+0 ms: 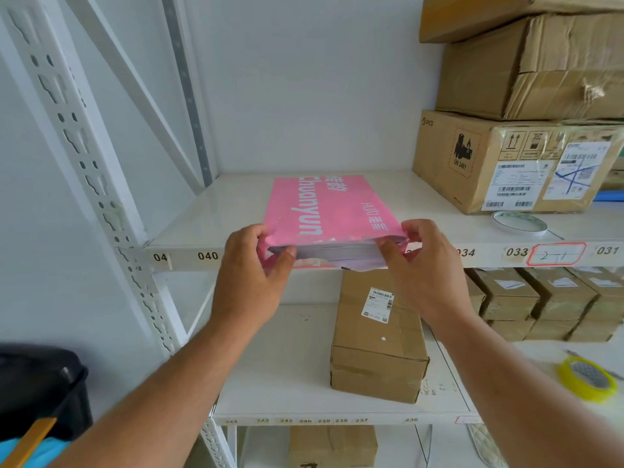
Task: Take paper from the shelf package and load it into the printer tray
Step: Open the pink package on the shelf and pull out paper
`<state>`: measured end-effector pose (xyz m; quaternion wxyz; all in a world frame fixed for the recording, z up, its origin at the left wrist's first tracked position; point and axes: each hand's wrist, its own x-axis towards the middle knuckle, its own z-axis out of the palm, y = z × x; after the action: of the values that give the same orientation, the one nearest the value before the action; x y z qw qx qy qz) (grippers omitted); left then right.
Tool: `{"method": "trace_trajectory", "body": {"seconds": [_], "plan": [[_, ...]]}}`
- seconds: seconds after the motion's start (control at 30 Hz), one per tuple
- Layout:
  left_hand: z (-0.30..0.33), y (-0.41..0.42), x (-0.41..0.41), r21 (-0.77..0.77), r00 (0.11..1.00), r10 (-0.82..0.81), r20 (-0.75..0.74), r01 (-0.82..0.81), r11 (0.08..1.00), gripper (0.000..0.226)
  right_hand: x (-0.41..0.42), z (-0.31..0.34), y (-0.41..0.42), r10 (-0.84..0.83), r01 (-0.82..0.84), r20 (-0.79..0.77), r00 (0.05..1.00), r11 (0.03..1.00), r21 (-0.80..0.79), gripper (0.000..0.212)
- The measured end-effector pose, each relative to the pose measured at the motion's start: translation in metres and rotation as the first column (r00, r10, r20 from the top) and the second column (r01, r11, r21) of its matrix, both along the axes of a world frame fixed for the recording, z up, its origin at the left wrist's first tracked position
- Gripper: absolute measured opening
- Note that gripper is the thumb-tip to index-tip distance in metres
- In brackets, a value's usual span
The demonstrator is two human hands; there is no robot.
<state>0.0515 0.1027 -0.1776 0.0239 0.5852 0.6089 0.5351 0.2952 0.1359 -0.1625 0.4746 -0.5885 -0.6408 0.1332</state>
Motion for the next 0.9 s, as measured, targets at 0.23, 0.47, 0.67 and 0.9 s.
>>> {"method": "trace_trajectory", "body": {"seconds": [0.23, 0.47, 0.67, 0.9], "plan": [[-0.006, -0.001, -0.007, -0.044, 0.994, -0.082, 0.066, 0.085, 0.995, 0.054, 0.005, 0.001, -0.006, -0.019, 0.015, -0.077, 0.997, 0.999, -0.045, 0.037], [0.011, 0.010, -0.011, -0.069, 0.994, -0.110, 0.006, 0.110, 0.992, 0.052, 0.002, 0.021, 0.018, -0.018, 0.013, -0.108, 0.994, 0.999, -0.044, 0.045], [0.021, 0.023, -0.021, -0.201, 0.979, -0.155, -0.132, 0.127, 0.971, 0.050, 0.007, 0.027, 0.027, 0.058, -0.056, 0.002, 0.998, 0.980, -0.189, 0.053], [0.065, 0.039, 0.012, -0.218, 0.705, -0.237, -0.669, 0.119, 0.969, 0.060, -0.011, 0.016, -0.025, -0.067, 0.072, -0.044, 0.997, 0.990, 0.122, 0.027]]}}
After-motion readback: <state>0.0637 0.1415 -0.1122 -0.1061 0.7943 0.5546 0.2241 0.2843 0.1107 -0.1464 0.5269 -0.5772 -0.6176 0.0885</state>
